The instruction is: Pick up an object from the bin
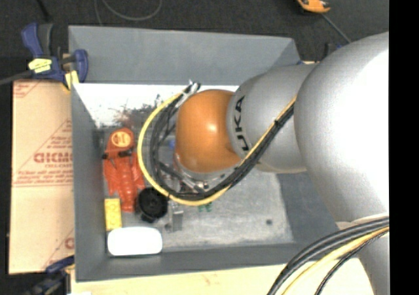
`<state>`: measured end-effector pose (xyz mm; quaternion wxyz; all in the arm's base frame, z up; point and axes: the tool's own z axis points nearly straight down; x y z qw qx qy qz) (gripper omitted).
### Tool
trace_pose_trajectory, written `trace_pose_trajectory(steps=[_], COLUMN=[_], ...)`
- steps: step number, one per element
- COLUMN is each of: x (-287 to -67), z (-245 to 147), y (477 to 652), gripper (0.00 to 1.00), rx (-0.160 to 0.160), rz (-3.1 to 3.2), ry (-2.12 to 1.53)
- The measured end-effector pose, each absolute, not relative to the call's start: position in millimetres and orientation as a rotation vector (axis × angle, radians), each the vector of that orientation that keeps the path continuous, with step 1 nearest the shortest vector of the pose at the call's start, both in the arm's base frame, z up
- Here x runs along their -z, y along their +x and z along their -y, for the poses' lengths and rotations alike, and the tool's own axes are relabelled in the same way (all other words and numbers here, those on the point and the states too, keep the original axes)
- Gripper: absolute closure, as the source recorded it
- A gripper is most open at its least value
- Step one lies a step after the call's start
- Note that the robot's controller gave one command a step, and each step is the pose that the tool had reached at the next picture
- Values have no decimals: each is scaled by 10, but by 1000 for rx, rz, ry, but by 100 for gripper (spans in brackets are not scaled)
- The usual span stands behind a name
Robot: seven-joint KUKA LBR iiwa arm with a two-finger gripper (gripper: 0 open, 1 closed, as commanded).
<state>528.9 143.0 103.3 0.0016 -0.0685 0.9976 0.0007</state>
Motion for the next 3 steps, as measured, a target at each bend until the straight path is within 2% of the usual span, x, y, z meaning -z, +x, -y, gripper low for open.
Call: trace_pose_trajectory(steps=[1,2,3], x=[-842,-842,-1243], z=[-1419,-1419,-1357], y=[5200,5201,5199], gripper=[100,100,100], rx=[-2,-2,1], rz=[-3088,-3088,-3103], ry=[-516,-514,-521])
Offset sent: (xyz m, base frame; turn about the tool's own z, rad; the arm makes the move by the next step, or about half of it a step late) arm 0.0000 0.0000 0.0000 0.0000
